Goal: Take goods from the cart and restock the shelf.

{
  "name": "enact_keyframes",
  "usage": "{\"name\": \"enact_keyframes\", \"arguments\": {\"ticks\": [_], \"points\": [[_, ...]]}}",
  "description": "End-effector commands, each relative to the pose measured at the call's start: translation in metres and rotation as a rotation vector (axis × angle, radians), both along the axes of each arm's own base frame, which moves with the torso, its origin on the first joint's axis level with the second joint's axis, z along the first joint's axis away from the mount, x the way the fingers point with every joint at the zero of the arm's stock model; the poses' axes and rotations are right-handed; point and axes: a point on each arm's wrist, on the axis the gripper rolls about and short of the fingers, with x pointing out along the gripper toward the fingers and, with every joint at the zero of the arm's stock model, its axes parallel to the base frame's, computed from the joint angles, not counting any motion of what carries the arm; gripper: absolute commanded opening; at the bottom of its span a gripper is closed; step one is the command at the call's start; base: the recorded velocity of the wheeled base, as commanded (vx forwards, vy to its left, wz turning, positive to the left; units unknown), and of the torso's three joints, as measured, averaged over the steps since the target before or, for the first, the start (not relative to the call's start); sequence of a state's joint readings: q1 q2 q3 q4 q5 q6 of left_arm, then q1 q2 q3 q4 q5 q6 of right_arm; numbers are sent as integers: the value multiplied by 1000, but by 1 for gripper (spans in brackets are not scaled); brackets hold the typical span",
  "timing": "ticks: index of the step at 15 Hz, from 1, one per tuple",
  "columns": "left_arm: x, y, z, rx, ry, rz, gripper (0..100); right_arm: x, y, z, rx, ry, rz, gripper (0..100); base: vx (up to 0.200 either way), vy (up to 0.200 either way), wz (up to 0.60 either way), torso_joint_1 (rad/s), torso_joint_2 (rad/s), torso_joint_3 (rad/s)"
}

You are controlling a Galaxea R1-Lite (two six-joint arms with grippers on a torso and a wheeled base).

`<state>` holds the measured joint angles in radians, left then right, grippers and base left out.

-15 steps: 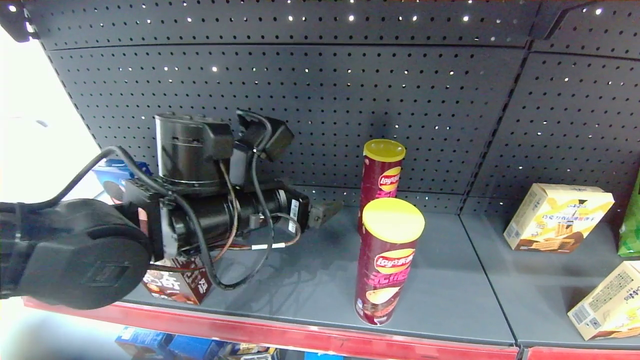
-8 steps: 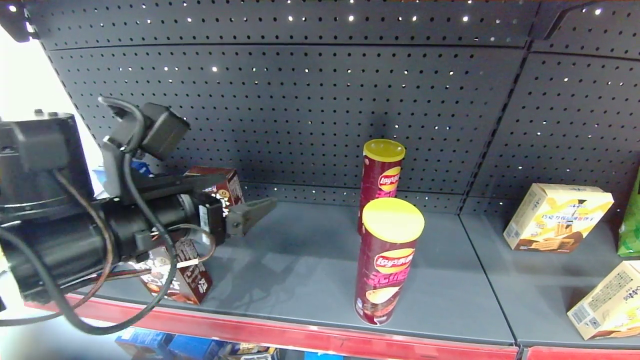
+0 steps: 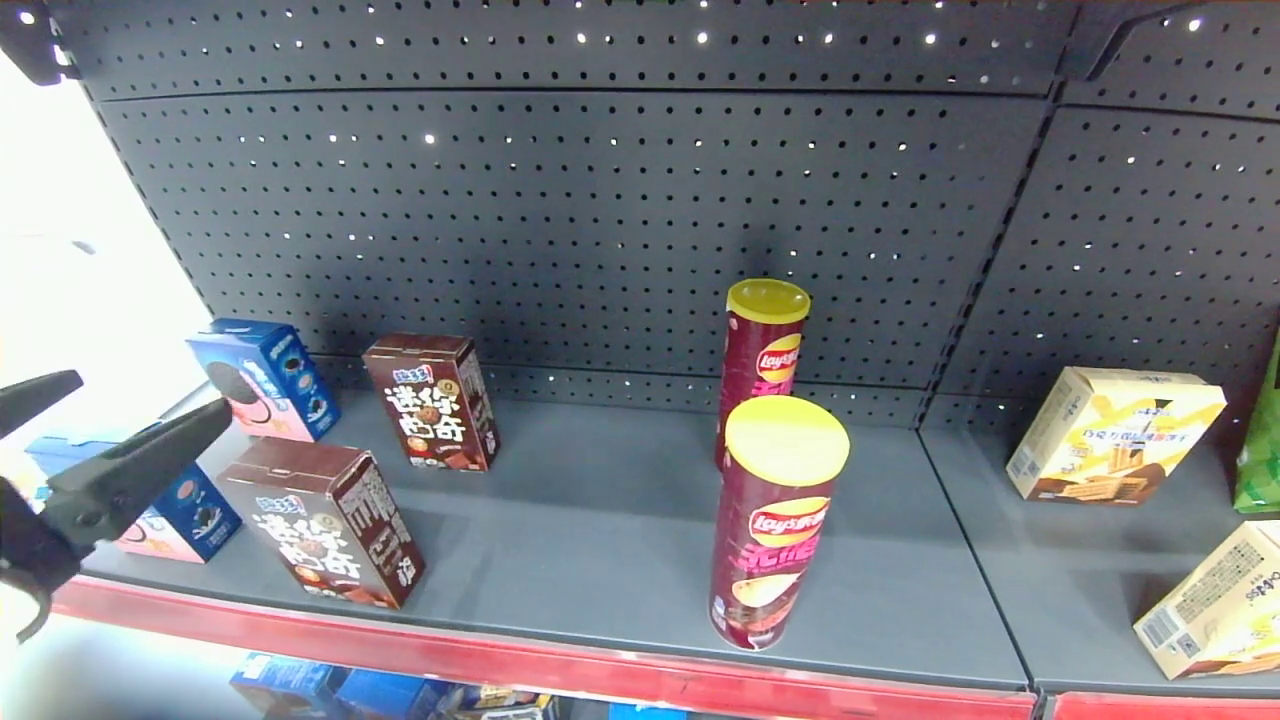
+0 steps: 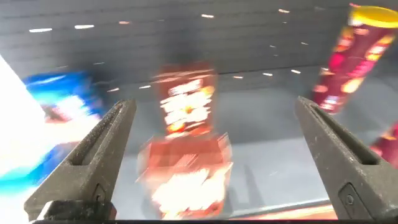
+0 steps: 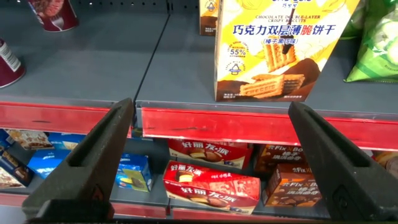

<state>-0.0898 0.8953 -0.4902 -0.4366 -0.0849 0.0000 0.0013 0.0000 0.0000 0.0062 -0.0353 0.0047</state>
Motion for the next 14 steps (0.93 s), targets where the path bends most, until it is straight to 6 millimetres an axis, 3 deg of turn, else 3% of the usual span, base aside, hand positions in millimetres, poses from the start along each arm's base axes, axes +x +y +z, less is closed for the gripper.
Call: {"name": "enact_keyframes", "arguments": {"ticks": [1, 2, 3, 4, 7, 10, 14], "points": [[-71, 11, -33, -11, -55, 174, 100, 0, 0, 0, 0, 2, 0, 100, 0, 0, 0, 0, 0, 0], [-89, 12, -45, -10, -42, 193, 100, 0, 0, 0, 0, 3, 0, 100, 0, 0, 0, 0, 0, 0], [-89, 12, -45, -10, -42, 193, 100, 0, 0, 0, 0, 3, 0, 100, 0, 0, 0, 0, 0, 0], [-124, 13, -68, 2, -10, 196, 100, 0, 0, 0, 0, 3, 0, 100, 0, 0, 0, 0, 0, 0], [-154, 14, -98, 15, 21, 201, 100, 0, 0, 0, 0, 3, 0, 100, 0, 0, 0, 0, 0, 0], [-161, 12, -112, 19, 58, 224, 100, 0, 0, 0, 0, 3, 0, 100, 0, 0, 0, 0, 0, 0], [-146, 12, -137, 37, 125, 226, 100, 0, 0, 0, 0, 3, 0, 100, 0, 0, 0, 0, 0, 0]]}}
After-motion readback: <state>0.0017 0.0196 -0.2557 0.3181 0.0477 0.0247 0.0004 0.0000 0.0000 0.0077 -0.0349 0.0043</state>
